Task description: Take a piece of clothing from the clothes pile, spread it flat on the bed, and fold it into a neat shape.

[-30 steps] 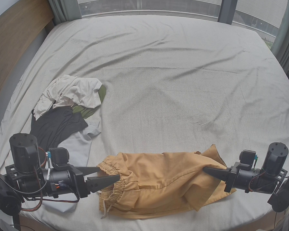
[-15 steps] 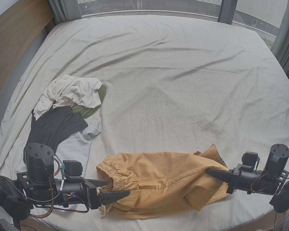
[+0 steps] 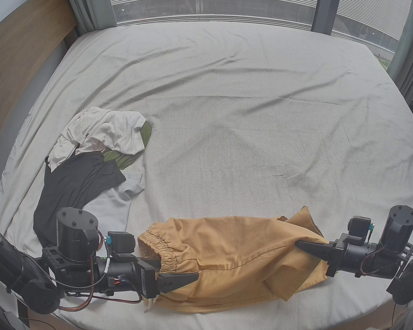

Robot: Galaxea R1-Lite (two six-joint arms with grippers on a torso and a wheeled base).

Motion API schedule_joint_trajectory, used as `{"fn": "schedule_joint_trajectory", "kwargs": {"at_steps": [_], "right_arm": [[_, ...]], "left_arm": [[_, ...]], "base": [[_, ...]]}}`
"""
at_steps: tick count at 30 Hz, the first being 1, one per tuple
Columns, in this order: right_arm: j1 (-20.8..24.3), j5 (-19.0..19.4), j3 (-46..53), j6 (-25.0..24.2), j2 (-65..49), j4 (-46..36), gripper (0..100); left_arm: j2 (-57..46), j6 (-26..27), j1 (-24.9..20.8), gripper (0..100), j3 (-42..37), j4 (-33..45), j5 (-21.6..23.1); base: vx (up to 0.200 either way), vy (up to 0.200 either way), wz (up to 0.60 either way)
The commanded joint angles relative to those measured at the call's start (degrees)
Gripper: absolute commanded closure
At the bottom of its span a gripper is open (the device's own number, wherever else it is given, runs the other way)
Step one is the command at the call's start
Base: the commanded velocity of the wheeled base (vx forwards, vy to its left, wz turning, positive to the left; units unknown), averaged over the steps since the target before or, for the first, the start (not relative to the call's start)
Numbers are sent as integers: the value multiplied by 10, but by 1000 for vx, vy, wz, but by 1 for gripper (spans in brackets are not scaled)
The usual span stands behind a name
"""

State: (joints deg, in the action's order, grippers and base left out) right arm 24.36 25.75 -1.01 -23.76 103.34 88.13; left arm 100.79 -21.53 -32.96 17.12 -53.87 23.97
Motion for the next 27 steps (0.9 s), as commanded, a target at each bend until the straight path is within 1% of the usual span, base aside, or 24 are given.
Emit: {"fn": "schedule_joint_trajectory", "kwargs": {"at_steps": [1, 5, 14, 15, 27], "right_arm": [[0, 0, 5, -1, -7, 0, 100], [-3, 0, 5, -1, -7, 0, 100], [-7, 1, 8, -1, -7, 0, 100], [-7, 1, 9, -1, -6, -1, 100], [-7, 1, 9, -1, -6, 0, 100]], "left_arm": [[50, -2, -19, 0, 3, -26, -11], [77, -2, -29, 0, 2, -54, -25], [92, -3, -30, 0, -1, -77, -26], [93, -2, -29, 100, 0, -77, -26], [95, -2, -25, 100, -1, -96, -26]], "base": [[0, 0, 0], [0, 0, 0], [0, 0, 0], [0, 0, 0], [0, 0, 0]]}}
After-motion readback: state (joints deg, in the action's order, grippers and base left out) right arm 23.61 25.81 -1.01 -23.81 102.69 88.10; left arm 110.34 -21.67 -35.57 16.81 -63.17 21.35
